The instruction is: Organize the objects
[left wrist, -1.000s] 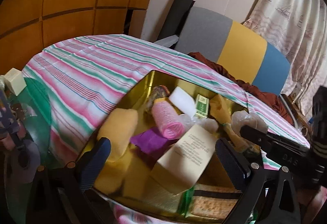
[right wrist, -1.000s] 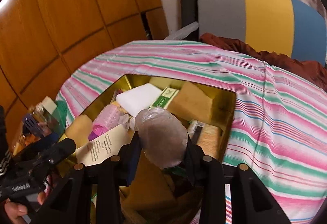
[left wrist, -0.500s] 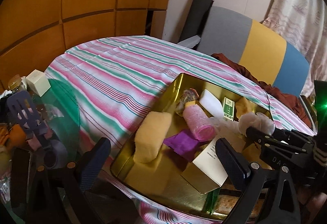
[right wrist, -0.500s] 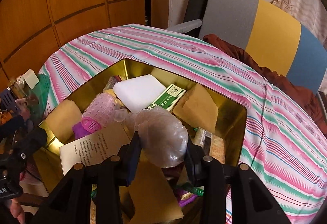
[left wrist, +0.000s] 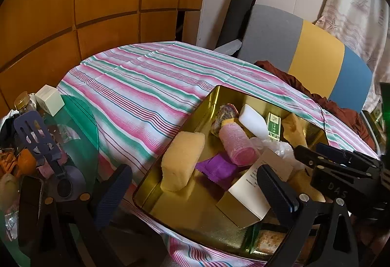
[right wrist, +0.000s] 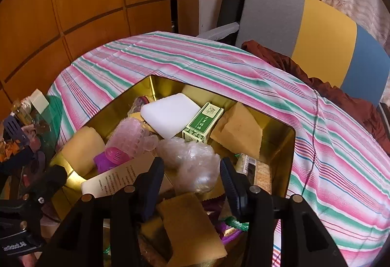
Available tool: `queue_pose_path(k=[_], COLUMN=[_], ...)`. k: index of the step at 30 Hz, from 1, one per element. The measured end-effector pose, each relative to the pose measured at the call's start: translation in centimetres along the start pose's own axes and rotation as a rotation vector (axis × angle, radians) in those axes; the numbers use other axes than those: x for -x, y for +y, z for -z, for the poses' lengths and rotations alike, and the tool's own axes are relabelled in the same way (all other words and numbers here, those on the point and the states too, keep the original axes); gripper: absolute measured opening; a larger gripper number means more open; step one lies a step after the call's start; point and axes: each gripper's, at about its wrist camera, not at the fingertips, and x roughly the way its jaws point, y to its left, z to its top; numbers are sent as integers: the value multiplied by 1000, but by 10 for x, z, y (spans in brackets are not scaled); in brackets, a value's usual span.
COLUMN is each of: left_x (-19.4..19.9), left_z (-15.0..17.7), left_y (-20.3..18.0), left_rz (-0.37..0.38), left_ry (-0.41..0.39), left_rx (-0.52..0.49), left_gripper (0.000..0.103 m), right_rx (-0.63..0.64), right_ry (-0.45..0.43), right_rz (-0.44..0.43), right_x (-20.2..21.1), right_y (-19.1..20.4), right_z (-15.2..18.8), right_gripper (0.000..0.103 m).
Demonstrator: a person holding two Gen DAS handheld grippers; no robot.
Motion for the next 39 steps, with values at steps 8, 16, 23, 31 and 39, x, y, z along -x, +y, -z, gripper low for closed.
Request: queue_pose_path(k=[8,16,23,31,39], left_x=[7,16,12,20,26], left_z=[-2,0,-1,-4,-8], left_y=[-4,-20,-19,-8,-3], left_rz=[-19,-56,-52,-99,-96], left_ry=[-23,-29,56,61,82], left_rx=[-15,-114,-112,-96,-89], left_gripper=[103,103,103,103,103], right_rx=[-152,-190,-162,-196,-212], right_ry=[-23,-48,-69,-68,-37], right_rz=[11,39,100,159,219], right_x=[25,51,65,68,68], right_y=[-35,-35,-11,1,8], right_z=[15,29,28,34,36], right_gripper=[48,55,61,62,61])
